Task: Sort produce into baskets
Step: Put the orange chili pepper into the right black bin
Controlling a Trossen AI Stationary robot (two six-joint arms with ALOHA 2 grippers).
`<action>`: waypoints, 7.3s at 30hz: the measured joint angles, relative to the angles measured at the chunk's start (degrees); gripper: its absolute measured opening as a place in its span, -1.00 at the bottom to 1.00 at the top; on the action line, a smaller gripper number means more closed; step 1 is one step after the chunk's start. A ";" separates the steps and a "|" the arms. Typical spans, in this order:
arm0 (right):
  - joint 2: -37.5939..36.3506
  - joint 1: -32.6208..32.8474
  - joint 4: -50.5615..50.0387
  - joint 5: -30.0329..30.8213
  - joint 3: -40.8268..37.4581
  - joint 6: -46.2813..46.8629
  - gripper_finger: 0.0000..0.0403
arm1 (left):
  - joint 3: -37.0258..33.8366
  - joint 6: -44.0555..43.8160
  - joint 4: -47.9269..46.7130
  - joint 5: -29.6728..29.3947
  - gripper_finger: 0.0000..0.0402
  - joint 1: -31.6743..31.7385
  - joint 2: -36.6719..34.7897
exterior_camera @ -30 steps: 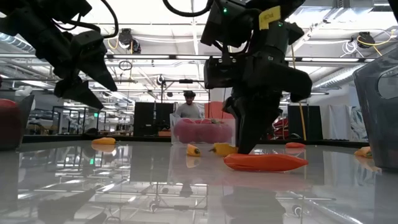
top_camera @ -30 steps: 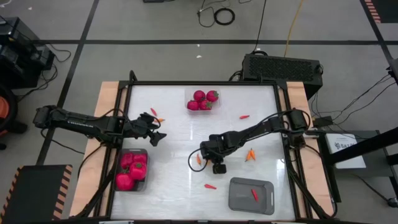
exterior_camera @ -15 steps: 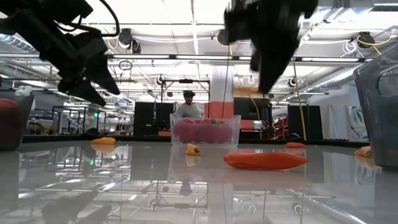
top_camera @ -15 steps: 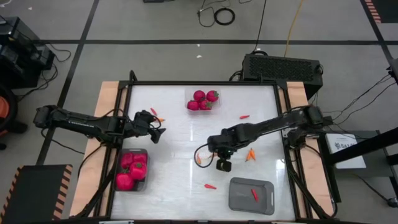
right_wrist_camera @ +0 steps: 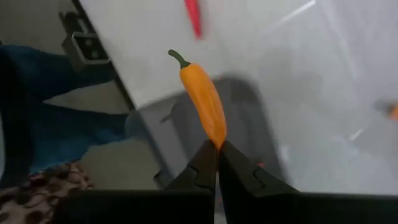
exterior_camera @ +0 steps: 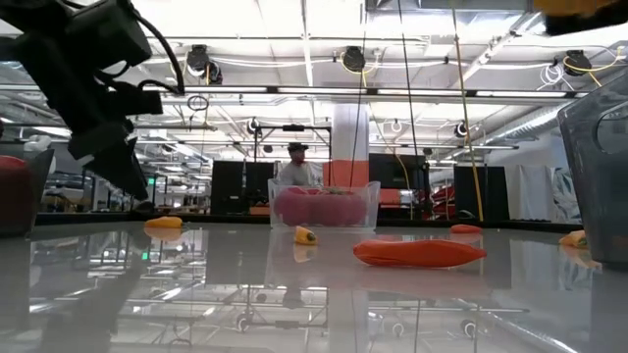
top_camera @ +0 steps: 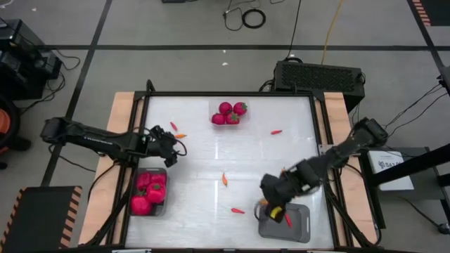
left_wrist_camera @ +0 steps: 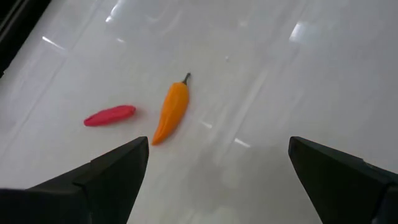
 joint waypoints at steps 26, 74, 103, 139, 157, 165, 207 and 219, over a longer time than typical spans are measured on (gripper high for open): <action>10.37 17.79 3.39 -1.45 -0.13 22.93 -0.92 | 0.09 -0.47 0.16 10.33 0.94 -0.01 9.83; -18.68 -3.95 13.51 15.52 -42.45 10.95 -0.23 | 0.02 -0.41 1.24 10.05 0.94 -0.01 9.88; -8.57 -4.41 15.63 15.06 -42.41 7.74 -0.95 | 0.02 -0.41 1.22 10.08 0.94 0.00 9.88; -12.63 10.11 30.13 6.14 -23.98 19.73 -1.00 | 0.00 -4.66 14.19 5.35 0.94 0.11 9.88; -4.07 12.70 26.29 -7.34 -24.02 34.44 -0.54 | 0.69 1.78 16.03 10.98 0.94 0.11 9.88; -9.23 9.22 28.00 -7.52 -24.02 29.57 -0.25 | 9.73 5.76 2.61 8.62 0.94 0.82 7.27; -18.35 -13.05 24.24 12.16 -24.00 -4.04 -0.23 | 14.49 11.50 -0.30 24.81 0.18 28.83 29.68; -18.35 -13.05 24.24 12.89 -24.00 -4.39 -0.23 | 15.51 11.50 -0.29 27.80 -0.78 28.29 28.73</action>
